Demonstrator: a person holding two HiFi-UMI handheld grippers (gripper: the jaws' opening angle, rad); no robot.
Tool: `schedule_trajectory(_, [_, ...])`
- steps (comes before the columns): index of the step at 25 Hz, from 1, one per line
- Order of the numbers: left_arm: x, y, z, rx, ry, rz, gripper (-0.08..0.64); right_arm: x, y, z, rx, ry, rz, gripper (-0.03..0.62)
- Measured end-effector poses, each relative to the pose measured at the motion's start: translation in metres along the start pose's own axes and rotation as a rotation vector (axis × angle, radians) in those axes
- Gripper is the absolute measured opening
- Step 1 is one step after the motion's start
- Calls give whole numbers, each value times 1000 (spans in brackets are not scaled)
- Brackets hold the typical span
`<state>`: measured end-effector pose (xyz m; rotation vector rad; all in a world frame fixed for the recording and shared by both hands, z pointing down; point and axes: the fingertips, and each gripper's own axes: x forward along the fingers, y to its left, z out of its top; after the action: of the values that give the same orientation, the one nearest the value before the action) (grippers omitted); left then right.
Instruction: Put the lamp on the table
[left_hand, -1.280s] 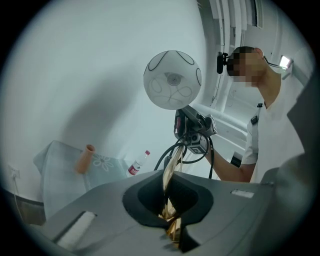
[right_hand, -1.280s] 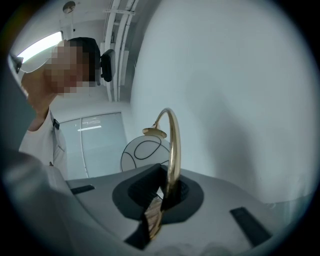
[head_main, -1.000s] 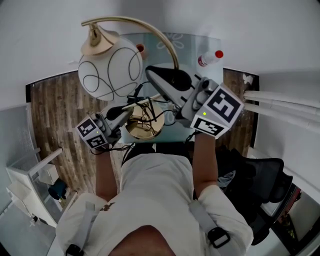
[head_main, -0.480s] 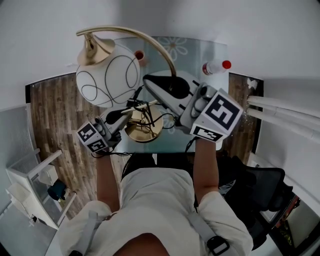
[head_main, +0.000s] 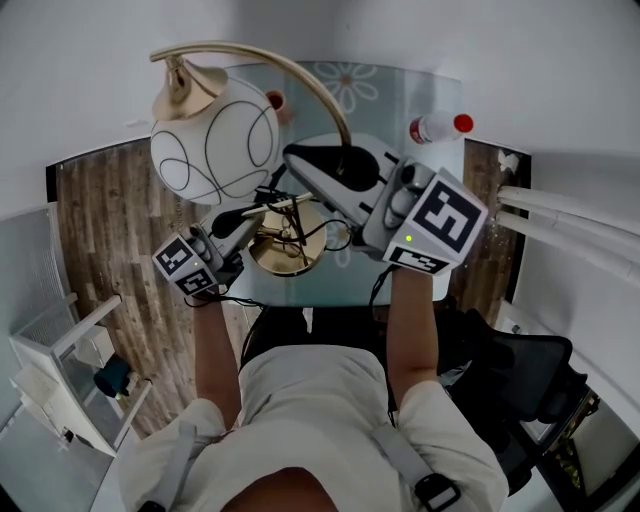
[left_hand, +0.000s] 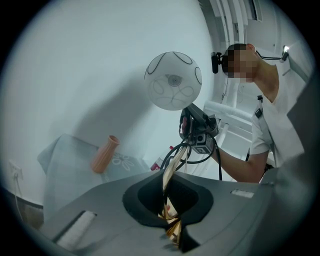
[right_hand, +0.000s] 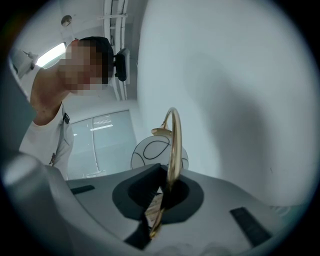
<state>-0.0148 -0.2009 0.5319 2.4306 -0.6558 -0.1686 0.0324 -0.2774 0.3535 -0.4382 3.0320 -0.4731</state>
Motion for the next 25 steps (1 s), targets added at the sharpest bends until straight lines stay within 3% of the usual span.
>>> schedule_trajectory(13, [2, 25, -32, -10, 5, 22, 0, 0, -9, -37, 3, 7, 37, -2])
schedule_trajectory(25, [5, 33, -45, -10, 14, 27, -1, -2, -4, -47, -26, -35, 93, -2])
